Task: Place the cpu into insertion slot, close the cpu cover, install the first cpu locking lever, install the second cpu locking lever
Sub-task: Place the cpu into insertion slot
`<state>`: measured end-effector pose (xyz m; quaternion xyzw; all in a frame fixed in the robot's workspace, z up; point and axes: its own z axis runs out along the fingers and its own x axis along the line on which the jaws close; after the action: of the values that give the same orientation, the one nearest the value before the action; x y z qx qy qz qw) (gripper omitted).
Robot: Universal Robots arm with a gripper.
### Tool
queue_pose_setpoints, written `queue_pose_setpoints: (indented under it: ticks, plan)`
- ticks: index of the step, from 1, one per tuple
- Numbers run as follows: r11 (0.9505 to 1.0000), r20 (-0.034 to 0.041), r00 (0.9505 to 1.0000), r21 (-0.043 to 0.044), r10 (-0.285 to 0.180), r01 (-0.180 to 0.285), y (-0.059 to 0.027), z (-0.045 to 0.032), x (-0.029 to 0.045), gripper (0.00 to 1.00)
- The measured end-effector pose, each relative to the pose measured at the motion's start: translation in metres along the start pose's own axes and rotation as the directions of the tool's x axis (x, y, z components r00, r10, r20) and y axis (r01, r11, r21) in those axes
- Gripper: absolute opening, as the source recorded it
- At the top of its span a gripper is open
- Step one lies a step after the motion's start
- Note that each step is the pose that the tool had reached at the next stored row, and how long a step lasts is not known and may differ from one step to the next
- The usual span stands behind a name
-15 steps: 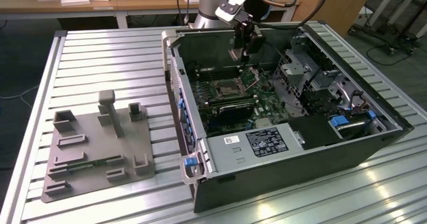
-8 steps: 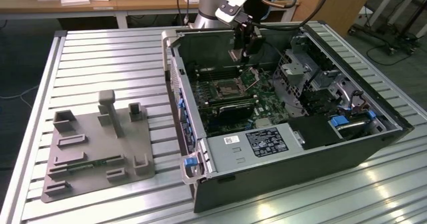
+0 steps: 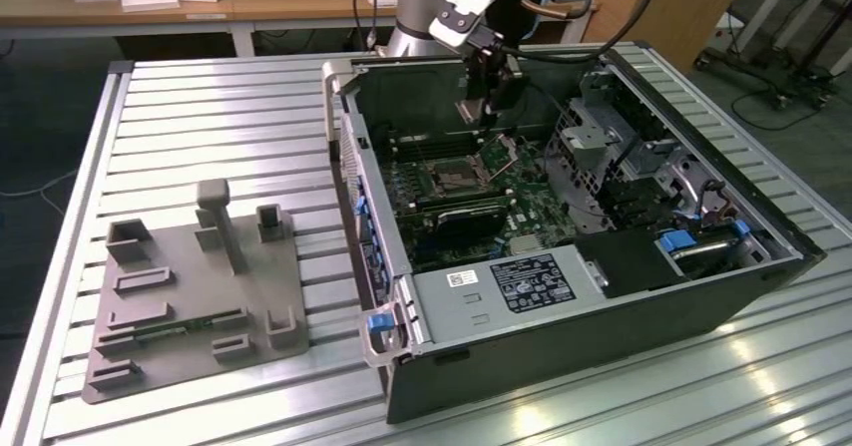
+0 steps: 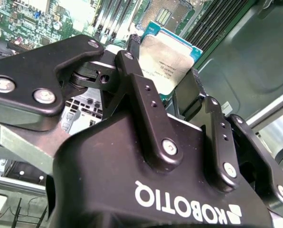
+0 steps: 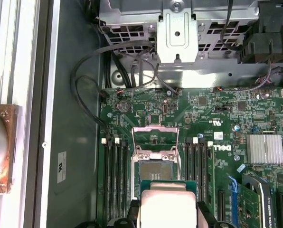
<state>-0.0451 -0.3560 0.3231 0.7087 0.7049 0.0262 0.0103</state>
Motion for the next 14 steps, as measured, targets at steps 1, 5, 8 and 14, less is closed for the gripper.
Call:
queue_pose_setpoints:
  ticks: [1,5,8,14]
  plan:
    - [1.0,-0.0001,1.0,0.0,0.0,0.0,0.0,0.0003,0.0,0.54]
    - [1.0,-0.0001,1.0,-0.0001,0.0,0.0,-0.0001,0.0013,0.0,0.54]
    - [1.0,-0.0001,1.0,0.0,0.0,0.0,-0.0001,0.002,0.0,0.54]
    - [1.0,-0.0001,1.0,-0.0001,0.0,0.0,-0.0002,0.0034,-0.0001,0.54]
